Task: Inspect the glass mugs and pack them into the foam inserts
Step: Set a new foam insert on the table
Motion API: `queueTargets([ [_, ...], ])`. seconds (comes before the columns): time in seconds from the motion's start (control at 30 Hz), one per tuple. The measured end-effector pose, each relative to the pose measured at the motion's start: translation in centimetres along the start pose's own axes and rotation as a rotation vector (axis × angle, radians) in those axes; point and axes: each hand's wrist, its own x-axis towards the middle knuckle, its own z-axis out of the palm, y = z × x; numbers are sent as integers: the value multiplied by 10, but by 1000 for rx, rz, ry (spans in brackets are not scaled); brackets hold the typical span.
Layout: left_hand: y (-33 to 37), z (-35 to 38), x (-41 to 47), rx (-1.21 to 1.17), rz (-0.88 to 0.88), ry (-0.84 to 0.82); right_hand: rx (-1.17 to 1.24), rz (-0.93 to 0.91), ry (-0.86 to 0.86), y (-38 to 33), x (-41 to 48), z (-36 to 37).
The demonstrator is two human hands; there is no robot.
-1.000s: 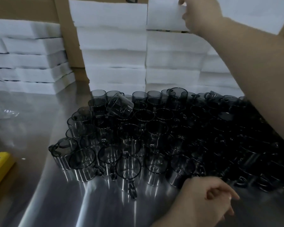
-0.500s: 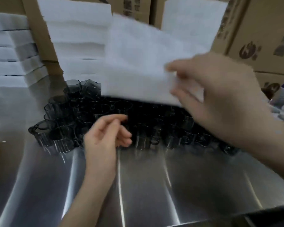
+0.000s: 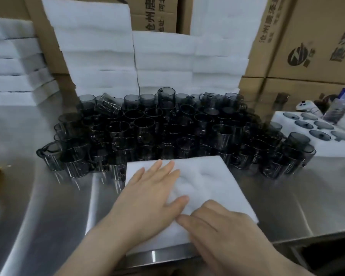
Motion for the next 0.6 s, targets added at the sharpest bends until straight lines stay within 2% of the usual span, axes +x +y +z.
queueTargets([
  [0.07,0,-1,5,63,-8,-26,60,-26,-41,14,9,-5],
  [0.13,-1,-1,9,87,6,-26,302,-7,27,30,20,-10],
  [0.2,-3,0,10,115,15,-33,451,195,192,58,38,-16],
  [0.27,-4,0,10,125,24,-54,423,469,268,98,62,-15],
  [0.33,-3,-3,12,116,26,-75,287,670,136,129,80,-6],
  [0.4,0,-9,17,102,27,-2,215,757,0,150,94,5],
  [0.5,7,-19,33,3,37,218,183,795,-92,172,106,15],
  [0.6,8,-25,54,-169,-2,321,78,769,-196,181,114,14],
])
